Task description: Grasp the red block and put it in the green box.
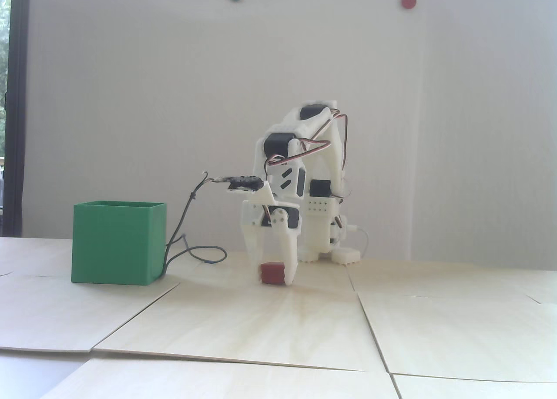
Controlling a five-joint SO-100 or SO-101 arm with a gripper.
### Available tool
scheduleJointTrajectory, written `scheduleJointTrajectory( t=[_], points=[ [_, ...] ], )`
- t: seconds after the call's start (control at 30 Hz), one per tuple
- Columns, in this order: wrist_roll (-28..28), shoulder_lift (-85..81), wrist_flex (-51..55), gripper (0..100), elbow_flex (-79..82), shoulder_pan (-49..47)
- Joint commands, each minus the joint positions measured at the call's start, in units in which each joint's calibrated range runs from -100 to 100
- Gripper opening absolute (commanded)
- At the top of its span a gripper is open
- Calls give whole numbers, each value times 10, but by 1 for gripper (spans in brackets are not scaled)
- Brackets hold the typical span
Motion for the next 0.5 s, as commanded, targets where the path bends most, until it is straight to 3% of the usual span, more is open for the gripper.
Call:
scheduleJointTrajectory(
  t=[0.0, 0.47],
  points=[
    [3, -19, -3, 2, -19, 4],
    [-2, -258, 5, 2, -72, 80]
  ],
)
